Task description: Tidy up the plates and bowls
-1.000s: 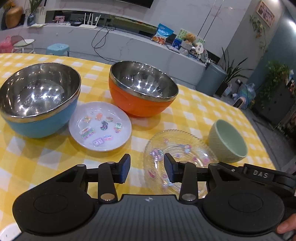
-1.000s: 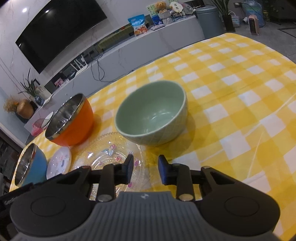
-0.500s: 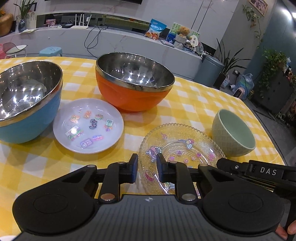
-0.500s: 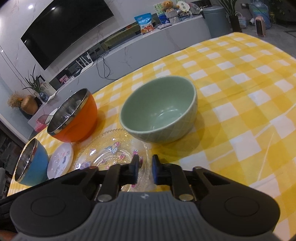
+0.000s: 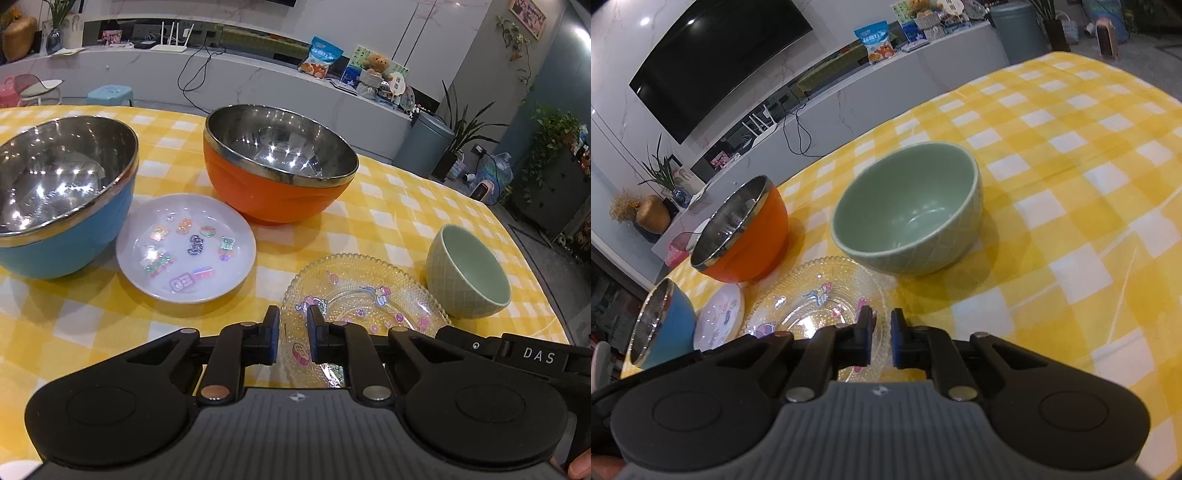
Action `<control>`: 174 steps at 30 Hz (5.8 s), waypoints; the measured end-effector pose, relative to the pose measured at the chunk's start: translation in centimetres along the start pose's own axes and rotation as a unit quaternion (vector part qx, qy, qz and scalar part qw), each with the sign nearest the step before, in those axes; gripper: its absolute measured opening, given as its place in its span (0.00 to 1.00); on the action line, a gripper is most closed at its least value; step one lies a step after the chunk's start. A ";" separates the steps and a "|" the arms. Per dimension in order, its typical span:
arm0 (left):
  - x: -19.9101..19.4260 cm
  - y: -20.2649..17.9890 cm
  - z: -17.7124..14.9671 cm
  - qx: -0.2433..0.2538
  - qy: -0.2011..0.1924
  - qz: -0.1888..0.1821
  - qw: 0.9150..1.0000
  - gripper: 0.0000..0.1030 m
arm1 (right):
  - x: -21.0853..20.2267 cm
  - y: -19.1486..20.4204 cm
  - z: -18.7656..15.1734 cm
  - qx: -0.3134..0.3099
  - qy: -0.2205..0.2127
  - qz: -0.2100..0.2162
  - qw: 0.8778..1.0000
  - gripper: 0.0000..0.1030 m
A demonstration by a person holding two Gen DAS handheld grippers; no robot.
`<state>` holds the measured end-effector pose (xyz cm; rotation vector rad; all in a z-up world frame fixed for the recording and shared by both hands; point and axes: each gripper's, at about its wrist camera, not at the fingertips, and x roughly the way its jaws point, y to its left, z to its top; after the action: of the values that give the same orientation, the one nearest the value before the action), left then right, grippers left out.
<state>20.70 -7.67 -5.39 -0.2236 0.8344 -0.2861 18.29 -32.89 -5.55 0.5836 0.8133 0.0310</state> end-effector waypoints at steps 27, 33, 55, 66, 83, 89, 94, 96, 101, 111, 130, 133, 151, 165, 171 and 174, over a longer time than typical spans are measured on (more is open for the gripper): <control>-14.1 5.8 -4.6 -0.099 -0.050 0.044 0.993 0.14 | -7.1 7.0 -8.0 -0.020 0.051 0.081 0.995 0.07; -16.6 8.4 -5.9 -0.125 -0.052 0.068 0.988 0.14 | -7.2 9.7 -10.1 -0.056 0.063 0.114 0.990 0.07; -16.9 11.5 -8.8 -0.162 -0.013 0.113 0.980 0.14 | -5.0 12.5 -13.0 -0.135 0.102 0.115 0.979 0.08; -16.4 11.6 -9.0 -0.161 0.002 0.125 0.979 0.15 | -4.7 13.3 -13.3 -0.167 0.094 0.101 0.976 0.08; -15.6 10.0 -9.1 -0.113 0.011 0.175 0.978 0.16 | -5.0 15.4 -14.8 -0.257 0.066 0.043 0.963 0.08; -15.6 9.9 -9.1 -0.110 0.011 0.176 0.978 0.16 | -5.1 16.7 -16.0 -0.313 0.053 0.019 0.948 0.15; -16.0 10.2 -8.9 -0.128 0.005 0.163 0.978 0.27 | -5.6 16.3 -15.2 -0.293 0.042 0.024 0.955 0.33; -16.4 10.2 -8.7 -0.132 -0.005 0.157 0.979 0.28 | -5.8 15.8 -14.5 -0.274 0.036 0.025 0.961 0.36; -16.7 9.1 -7.5 -0.100 -0.036 0.160 0.981 0.28 | -6.1 14.4 -12.4 -0.228 -0.001 0.009 0.974 0.45; -14.5 5.5 -3.7 -0.014 -0.081 0.154 0.985 0.28 | -4.5 12.6 -8.6 -0.175 -0.057 -0.024 0.983 0.49; -7.2 5.4 0.3 -0.073 -0.084 0.054 0.992 0.44 | 1.9 12.1 -3.6 -0.111 -0.073 0.015 0.991 0.43; -5.7 5.6 1.1 -0.074 -0.081 0.065 0.992 0.44 | 3.3 12.6 -3.3 -0.108 -0.063 0.026 0.992 0.38; -0.7 7.3 2.4 -0.113 -0.018 0.076 0.991 0.29 | 7.9 12.9 -2.7 -0.076 0.008 0.062 0.995 0.24; -0.9 6.6 2.4 -0.116 -0.013 0.091 0.989 0.11 | 7.3 13.2 -2.7 -0.062 0.017 0.053 0.997 0.07; -2.4 6.0 2.1 -0.121 -0.011 0.085 0.989 0.09 | 5.2 13.1 -2.7 -0.050 0.019 0.047 0.997 0.06; -3.5 5.7 2.0 -0.120 -0.010 0.084 0.989 0.09 | 3.9 13.0 -2.8 -0.044 0.023 0.053 0.997 0.06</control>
<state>20.89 -1.04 -3.44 -0.3786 0.8614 -0.0241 21.55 -19.63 -3.18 0.5433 0.8200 0.1765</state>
